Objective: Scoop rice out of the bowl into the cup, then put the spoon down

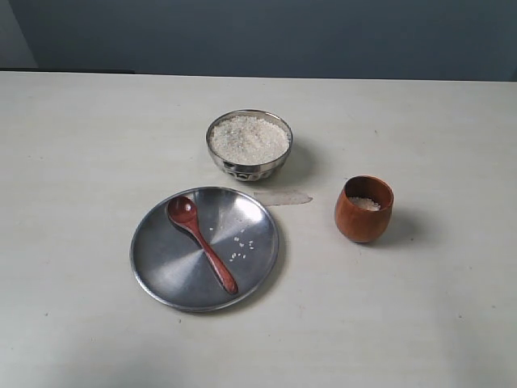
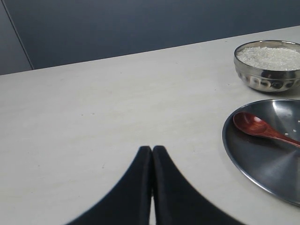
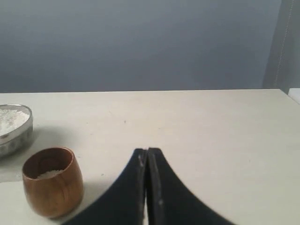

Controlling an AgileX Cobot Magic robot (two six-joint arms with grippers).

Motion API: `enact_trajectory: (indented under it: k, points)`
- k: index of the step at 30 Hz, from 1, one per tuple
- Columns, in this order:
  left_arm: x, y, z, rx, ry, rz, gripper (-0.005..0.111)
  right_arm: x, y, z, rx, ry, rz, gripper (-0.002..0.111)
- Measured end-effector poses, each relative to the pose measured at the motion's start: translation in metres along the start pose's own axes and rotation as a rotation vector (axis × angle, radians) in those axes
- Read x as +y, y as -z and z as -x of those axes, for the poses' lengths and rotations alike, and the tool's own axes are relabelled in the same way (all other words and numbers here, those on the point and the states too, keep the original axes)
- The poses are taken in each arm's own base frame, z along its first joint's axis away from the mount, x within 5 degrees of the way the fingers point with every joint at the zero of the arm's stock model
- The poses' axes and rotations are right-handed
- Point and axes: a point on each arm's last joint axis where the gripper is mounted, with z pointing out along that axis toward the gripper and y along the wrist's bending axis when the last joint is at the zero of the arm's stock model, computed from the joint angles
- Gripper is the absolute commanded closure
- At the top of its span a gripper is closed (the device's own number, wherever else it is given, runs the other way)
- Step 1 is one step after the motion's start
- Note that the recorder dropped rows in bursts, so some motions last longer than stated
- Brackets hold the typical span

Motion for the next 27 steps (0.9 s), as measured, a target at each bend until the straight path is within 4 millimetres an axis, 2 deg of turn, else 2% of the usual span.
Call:
enact_trajectory:
  k: [7, 15, 27]
  points:
    - [0.000, 0.000, 0.000, 0.000, 0.000, 0.000, 0.106, -0.001, 0.000, -0.001, 0.004, -0.013, -0.015, 0.108]
    - [0.000, 0.000, 0.000, 0.000, 0.000, 0.000, 0.106, -0.002, 0.001, -0.012, 0.121, 0.035, -0.018, 0.108]
    - [0.000, 0.000, 0.000, 0.000, 0.000, 0.000, 0.106, -0.002, 0.001, -0.012, 0.129, 0.057, -0.018, 0.108]
